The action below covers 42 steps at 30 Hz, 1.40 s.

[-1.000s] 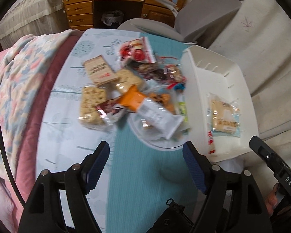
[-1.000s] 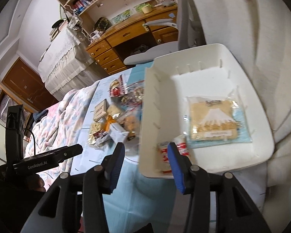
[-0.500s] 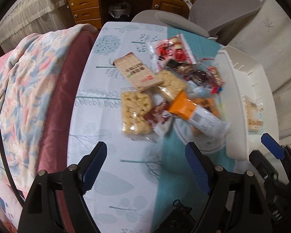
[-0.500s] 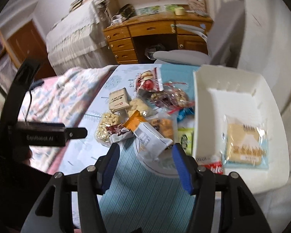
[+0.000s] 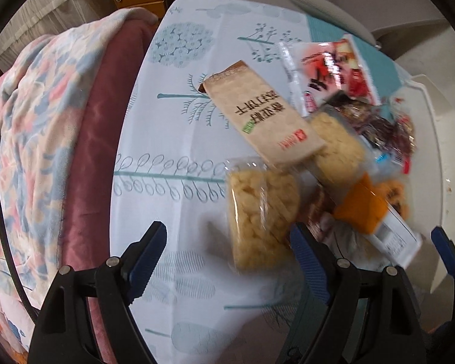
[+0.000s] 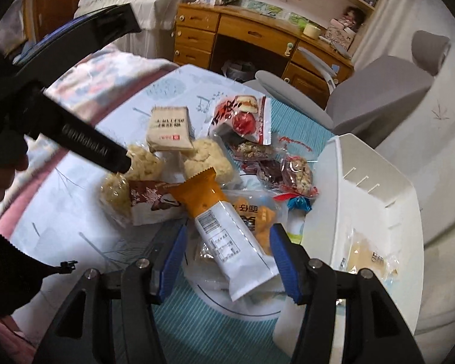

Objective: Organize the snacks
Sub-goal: 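Grasp the puffed snack bag with the left tool while the right tool grasps the orange-capped bar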

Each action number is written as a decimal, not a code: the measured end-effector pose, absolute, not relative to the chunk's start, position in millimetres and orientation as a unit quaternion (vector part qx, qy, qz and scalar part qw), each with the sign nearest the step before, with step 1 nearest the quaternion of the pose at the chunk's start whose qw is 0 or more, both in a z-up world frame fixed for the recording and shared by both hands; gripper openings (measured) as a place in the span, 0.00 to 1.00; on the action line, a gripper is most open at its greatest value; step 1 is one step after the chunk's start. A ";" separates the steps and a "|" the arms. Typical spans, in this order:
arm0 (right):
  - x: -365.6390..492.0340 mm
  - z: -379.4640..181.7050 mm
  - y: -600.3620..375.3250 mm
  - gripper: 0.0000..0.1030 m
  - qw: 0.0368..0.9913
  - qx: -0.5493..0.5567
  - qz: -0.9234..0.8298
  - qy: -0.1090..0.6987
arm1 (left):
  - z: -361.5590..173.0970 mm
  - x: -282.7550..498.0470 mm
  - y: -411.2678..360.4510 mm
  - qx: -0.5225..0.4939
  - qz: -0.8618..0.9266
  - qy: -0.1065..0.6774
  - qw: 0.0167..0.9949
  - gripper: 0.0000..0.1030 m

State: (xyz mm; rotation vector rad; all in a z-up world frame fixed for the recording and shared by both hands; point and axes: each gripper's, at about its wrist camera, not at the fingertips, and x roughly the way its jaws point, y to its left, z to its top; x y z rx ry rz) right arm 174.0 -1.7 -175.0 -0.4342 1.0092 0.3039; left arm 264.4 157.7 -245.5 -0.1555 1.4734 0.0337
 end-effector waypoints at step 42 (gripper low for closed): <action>160.1 -200.6 -5.4 0.34 0.805 -0.087 0.103 0.577 | -296.6 273.9 132.2 -0.057 -0.012 0.707 0.705 0.59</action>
